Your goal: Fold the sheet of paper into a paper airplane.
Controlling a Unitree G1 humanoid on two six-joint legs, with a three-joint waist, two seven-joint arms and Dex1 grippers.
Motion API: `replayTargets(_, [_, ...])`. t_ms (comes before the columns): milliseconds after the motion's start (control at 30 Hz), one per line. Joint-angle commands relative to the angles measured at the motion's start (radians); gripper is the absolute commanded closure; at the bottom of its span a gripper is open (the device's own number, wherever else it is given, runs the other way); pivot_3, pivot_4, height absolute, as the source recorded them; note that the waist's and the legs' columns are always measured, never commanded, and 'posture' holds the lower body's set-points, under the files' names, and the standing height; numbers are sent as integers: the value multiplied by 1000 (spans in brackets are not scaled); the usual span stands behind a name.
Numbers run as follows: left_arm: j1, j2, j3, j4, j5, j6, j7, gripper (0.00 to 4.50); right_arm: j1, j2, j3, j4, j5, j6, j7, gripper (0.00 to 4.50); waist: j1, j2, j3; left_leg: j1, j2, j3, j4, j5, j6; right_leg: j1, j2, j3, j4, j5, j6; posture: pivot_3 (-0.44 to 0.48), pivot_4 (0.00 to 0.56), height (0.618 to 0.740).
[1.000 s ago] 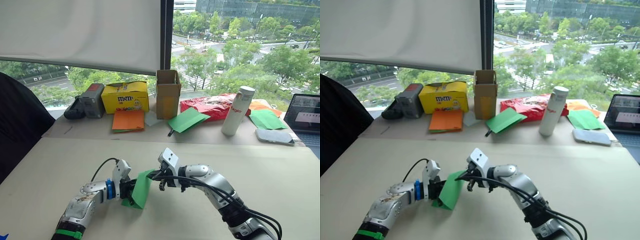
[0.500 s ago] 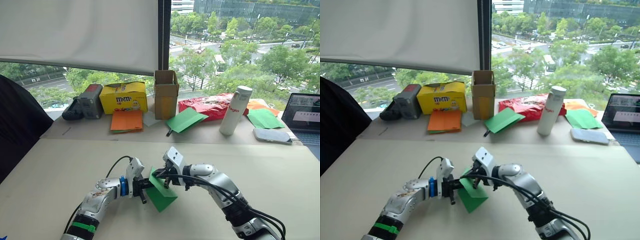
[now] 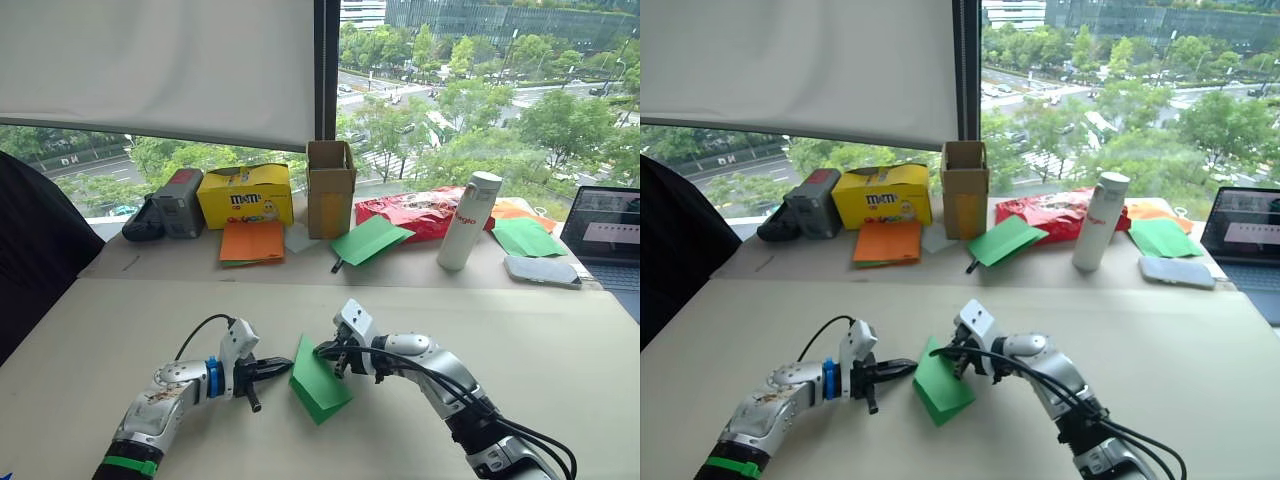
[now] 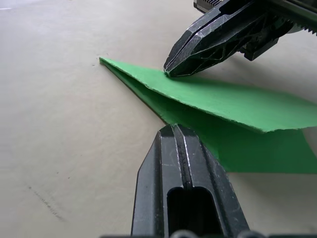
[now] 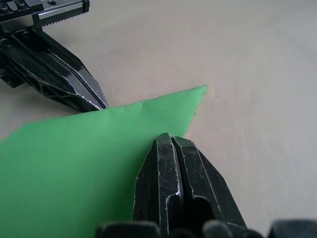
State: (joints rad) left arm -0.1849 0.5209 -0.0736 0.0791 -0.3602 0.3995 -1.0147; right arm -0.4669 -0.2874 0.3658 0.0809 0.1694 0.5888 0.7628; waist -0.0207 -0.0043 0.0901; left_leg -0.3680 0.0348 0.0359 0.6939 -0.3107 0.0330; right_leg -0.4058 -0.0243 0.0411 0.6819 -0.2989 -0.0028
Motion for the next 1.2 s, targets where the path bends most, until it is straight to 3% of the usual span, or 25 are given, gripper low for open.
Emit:
replayTargets(33, [-16, 16, 64, -37, -37, 11, 15, 4487, 13, 7, 23, 18, -18, -11, 9, 4500, 0, 0, 0, 0, 0, 0, 0, 0, 0, 0, 0, 0, 0, 0, 0, 0, 150, 656])
replayTargets(200, [-64, -52, 50, -40, -49, 17, 45, 4487, 23, 4, 26, 21, -30, -15, 2, 4500, 5, 0, 0, 0, 0, 0, 0, 0, 0, 0, 0, 0, 0, 0, 0, 0, 150, 656])
replayTargets(400, [-49, -118, -61, -68, -4, 16, 51, 4487, 43, -2, 17, -1, -34, -5, -15, 4500, 3, 0, -1, -1, -1, 0, 0, 0, 0, 2, 0, 0, 0, 0, 0, 0, 150, 656])
replayTargets(600, [-17, -74, -122, -12, 92, -24, 65, 4487, 59, -9, -6, -25, -36, -8, -30, 4500, 4, 1, -1, -1, -1, 0, 0, 0, 0, 2, 1, 0, 0, 0, 0, 0, 150, 656])
replayTargets(800, [-17, -56, -117, 14, 91, -34, 68, 4487, 42, 1, -16, -28, -28, -135, 11, 4500, 2, 1, -2, -1, -1, 0, 0, 0, 0, 2, 1, 0, 0, 0, 0, 0, 150, 656])
replayTargets(1200, [11, -48, -108, -15, 72, -19, 70, 4487, -121, 69, -33, 277, -69, -351, 53, 4500, 0, 1, -1, 0, 0, 0, 0, 0, 0, 1, 2, 0, 1, 0, 0, 0, 150, 656])
